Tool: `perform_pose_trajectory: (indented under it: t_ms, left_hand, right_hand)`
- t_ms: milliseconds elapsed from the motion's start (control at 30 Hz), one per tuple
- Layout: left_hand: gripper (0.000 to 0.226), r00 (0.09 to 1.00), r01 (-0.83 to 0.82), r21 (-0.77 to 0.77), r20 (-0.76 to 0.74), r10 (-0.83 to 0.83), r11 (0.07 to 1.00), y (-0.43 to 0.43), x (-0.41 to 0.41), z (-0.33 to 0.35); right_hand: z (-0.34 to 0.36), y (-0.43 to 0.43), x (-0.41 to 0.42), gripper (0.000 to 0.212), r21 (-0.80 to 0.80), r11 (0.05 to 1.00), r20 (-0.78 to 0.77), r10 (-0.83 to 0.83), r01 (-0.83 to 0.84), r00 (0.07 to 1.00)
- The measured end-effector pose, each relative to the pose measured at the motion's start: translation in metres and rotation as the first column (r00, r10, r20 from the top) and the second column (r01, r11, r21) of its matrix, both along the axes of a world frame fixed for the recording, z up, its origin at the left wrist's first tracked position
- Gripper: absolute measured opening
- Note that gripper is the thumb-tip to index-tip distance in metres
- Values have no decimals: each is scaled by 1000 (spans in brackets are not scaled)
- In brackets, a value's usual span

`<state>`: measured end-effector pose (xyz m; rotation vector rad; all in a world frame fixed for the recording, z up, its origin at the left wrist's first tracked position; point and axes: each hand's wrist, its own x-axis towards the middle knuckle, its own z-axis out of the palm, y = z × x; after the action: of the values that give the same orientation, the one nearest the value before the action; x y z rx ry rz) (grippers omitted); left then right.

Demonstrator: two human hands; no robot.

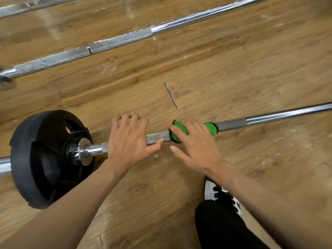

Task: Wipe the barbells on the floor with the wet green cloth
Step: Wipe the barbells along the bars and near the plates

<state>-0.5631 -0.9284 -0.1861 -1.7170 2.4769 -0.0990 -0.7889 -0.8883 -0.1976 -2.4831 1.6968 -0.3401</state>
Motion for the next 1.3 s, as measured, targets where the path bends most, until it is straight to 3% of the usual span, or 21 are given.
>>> perform_pose_trajectory:
  t_ms: [100, 233, 367, 533, 667, 833, 967, 1167, 1267, 1300]
  left_hand:
    - [85, 1000, 2, -2, -5, -2, 1000, -3, 1, -1]
    - [86, 1000, 8, 4, 7, -8, 1000, -5, 1, -1]
    - [85, 1000, 4, -5, -15, -4, 1000, -8, 0, -1]
    - [88, 1000, -11, 16, 11, 11, 1000, -7, -2, 1]
    - [87, 1000, -7, 9, -5, 7, 1000, -6, -1, 1]
    - [84, 1000, 3, 22, -19, -2, 1000, -3, 0, -1]
    - [85, 999, -13, 24, -42, 14, 1000, 1, -1, -2]
    - [86, 997, -30, 77, -69, 35, 997, 25, 0, 2]
    - [82, 996, -46, 55, -74, 50, 997, 43, 8, 1]
    - [80, 996, -41, 52, -76, 45, 998, 47, 10, 0]
  right_hand:
    - [-1, -8, -58, 62, -47, 999, -68, -10, 7, 998]
    - [-6, -11, -120, 66, -125, 954, -92, -283, 271, 955]
    - [-2, -18, -86, 63, -81, 843, 27, -532, 532, 846]
    - [-1, -6, 21, 60, -67, 947, 69, -311, 316, 948]
    - [-4, -7, -15, 61, -85, 996, -36, -29, 26, 999]
    - [-13, -6, -106, 51, -184, 902, 12, -396, 391, 918]
    - [-7, -16, -74, 58, -98, 841, 146, -517, 532, 843]
    - [0, 4, 44, 49, -81, 968, 95, -230, 238, 969]
    - [0, 2, 24, 52, -86, 996, 23, 8, -5, 1000]
    - [-1, 2, 7, 52, -88, 996, -3, 16, -17, 1000]
